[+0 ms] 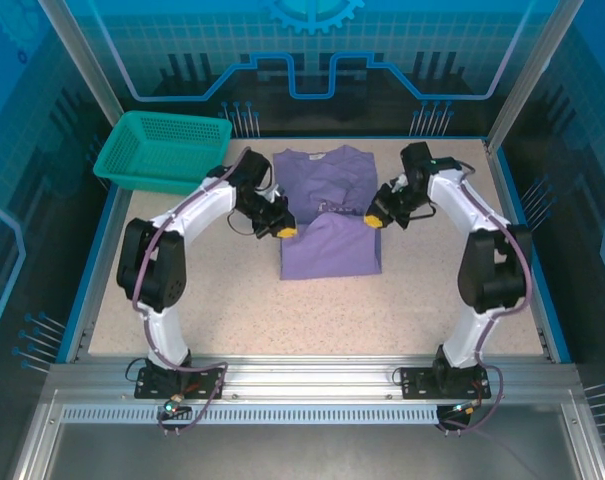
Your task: Fold and stack the t-shirts
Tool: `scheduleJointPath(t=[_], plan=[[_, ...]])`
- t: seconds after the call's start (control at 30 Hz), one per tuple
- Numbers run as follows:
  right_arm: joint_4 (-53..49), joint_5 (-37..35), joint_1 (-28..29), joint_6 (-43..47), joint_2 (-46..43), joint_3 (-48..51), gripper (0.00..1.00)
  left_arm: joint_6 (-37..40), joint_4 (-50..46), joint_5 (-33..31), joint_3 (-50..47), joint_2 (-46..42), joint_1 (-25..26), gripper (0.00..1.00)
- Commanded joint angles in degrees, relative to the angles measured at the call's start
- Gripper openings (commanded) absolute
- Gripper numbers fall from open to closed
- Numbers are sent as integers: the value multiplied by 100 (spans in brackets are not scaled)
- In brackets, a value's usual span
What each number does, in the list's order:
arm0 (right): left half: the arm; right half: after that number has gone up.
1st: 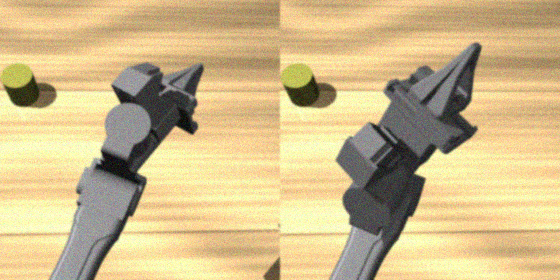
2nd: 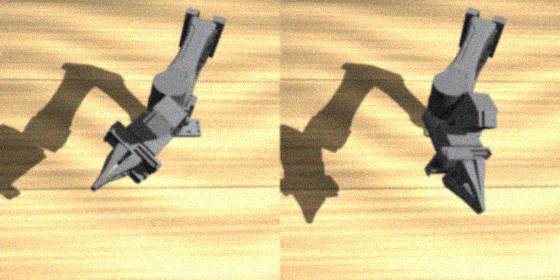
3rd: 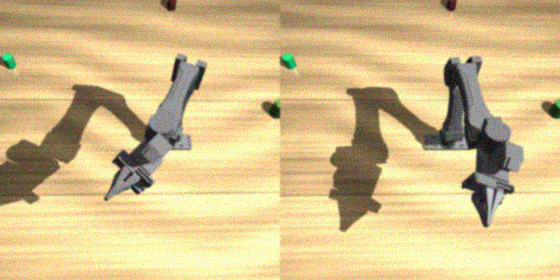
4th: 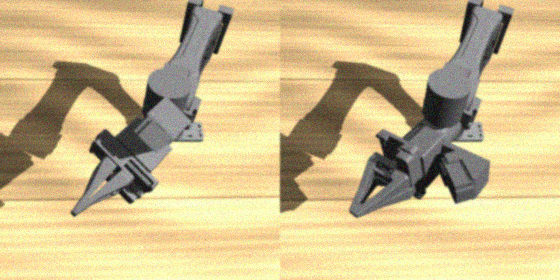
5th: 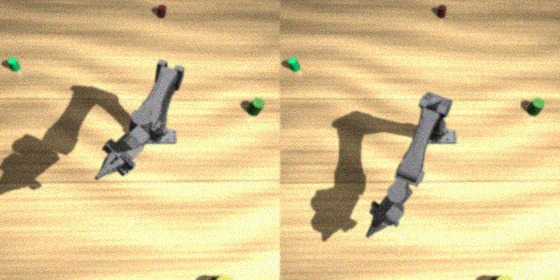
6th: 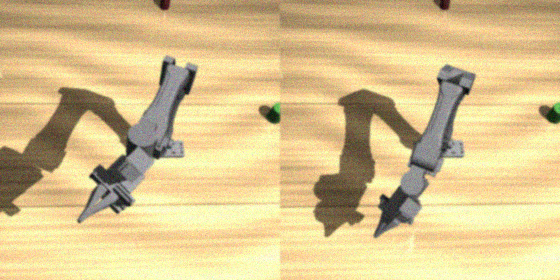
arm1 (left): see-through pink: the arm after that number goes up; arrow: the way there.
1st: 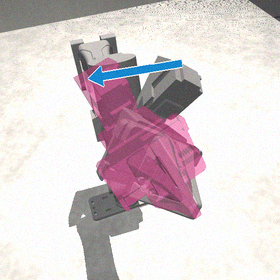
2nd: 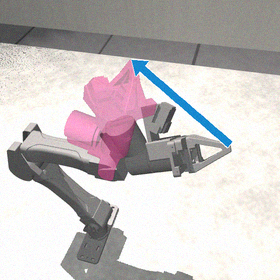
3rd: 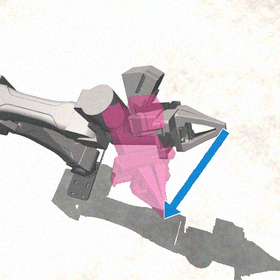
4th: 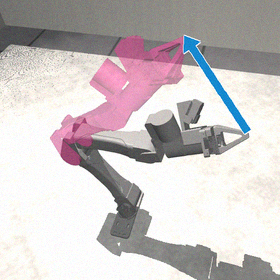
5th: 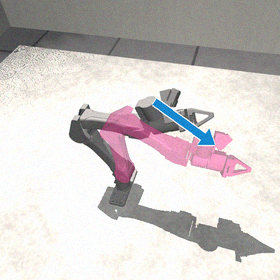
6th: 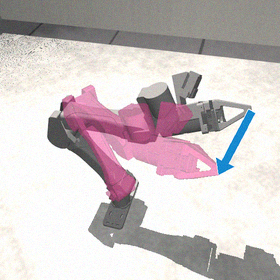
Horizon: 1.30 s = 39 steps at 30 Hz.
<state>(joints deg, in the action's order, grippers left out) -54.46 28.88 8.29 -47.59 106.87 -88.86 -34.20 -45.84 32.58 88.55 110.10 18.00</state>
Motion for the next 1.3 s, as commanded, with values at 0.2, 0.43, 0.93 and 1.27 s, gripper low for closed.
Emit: scheduleJointPath(t=[0.2, 0.43, 0.93, 1.27], plan=[[-435, -226, -147, -452, 1606, -1580, 0, -623, 24, -582, 1407, 1216, -427, 0], [-1165, -306, -193, -348, 2821, -3096, 9, -729, -205, -741, 2080, 1935, -621, 14], [114, -60, 173, 171, 845, -833, 41, -156, -125, -1490, 1332, 428, 115, 42], [981, -82, 862, 313, 1032, 1155, 21, 531, 360, -918, -14, 926, 918, 27]])
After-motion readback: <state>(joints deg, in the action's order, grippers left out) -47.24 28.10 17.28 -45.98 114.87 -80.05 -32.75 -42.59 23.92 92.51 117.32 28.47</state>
